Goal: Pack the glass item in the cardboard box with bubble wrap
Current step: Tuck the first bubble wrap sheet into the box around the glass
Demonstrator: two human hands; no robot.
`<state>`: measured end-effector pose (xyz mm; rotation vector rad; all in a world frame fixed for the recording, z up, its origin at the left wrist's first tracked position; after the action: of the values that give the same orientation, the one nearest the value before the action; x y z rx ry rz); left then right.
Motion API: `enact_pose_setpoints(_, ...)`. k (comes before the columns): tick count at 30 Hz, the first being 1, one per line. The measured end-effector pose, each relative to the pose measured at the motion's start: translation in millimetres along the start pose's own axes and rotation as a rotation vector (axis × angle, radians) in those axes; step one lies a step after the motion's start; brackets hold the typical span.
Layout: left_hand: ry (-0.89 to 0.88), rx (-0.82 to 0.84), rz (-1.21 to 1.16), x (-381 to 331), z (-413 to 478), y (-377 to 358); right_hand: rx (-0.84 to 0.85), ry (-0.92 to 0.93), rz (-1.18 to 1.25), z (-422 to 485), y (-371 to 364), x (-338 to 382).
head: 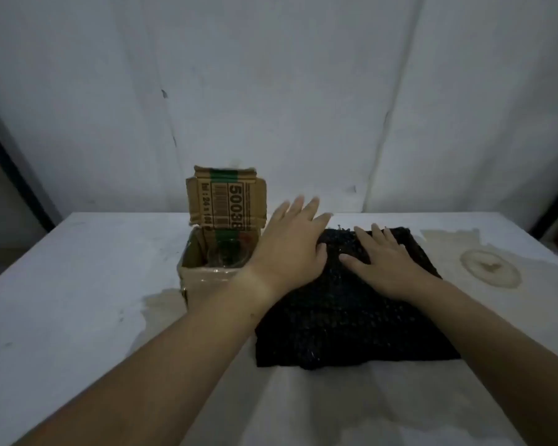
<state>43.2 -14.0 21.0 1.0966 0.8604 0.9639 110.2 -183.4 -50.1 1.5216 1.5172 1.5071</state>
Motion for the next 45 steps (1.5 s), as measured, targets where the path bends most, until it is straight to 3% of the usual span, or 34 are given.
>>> enact_pose_setpoints(2,0.045,0.116,-0.204,-2.7,-13.8,-19.1,0.022,-0.010,-0.021,-6.5,-10.9,-3.6)
enact_pose_setpoints(5,0.248,0.369,-0.490,3.0,-35.4,-60.6,0.040,-0.033,-0.055,-8.2,-26.2,-8.5)
enact_pose_setpoints(10,0.497,0.515,-0.513,13.6,-50.2,-96.4,0.004,-0.074,-0.102,-9.6,-44.7,-12.9)
enact_pose_setpoints(12,0.498,0.472,-0.522,13.2,-52.6,-100.7,-0.045,-0.053,-0.094,-12.6,-47.8,-15.0)
enact_pose_setpoints(19,0.353,0.070,-0.525,13.0,-57.2,-86.2,-0.429,0.145,0.025,-37.5,-26.7,-9.0)
enact_pose_setpoints(26,0.154,-0.205,-0.683,3.6,-52.0,-34.7,-0.500,0.164,0.296,-53.6,-10.1,-11.8)
enact_pose_setpoints(30,0.103,-0.312,-0.744,16.9,-61.1,10.3,-0.583,0.283,0.420,-67.4,8.9,16.0)
enact_pose_setpoints(34,0.131,-0.362,-0.797,66.8,-70.3,57.5,-0.590,0.409,0.493,-64.4,32.6,68.5)
enact_pose_setpoints(37,0.250,-0.368,-0.849,116.3,-83.8,75.5,-0.532,0.509,0.491,-51.1,41.5,111.9)
enact_pose_setpoints(41,0.464,-0.289,-0.905,162.1,-107.0,57.3,-0.484,0.593,0.407,-25.2,37.0,157.9)
enact_pose_setpoints(45,0.531,-0.160,-0.752,174.2,-115.9,23.8,-0.309,0.564,0.237,0.6,11.4,182.1)
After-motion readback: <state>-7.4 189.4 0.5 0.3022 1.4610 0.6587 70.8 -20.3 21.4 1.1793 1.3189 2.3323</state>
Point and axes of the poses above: each hand's wrist, its own z-axis towards the middle knuckle, its own y-axis out of the back of the hand, x = y × z, the point moved 5 cm from there along z, towards the middle knuckle, and after that the axes turned 11 degrees about x, right-handed, at the moved point
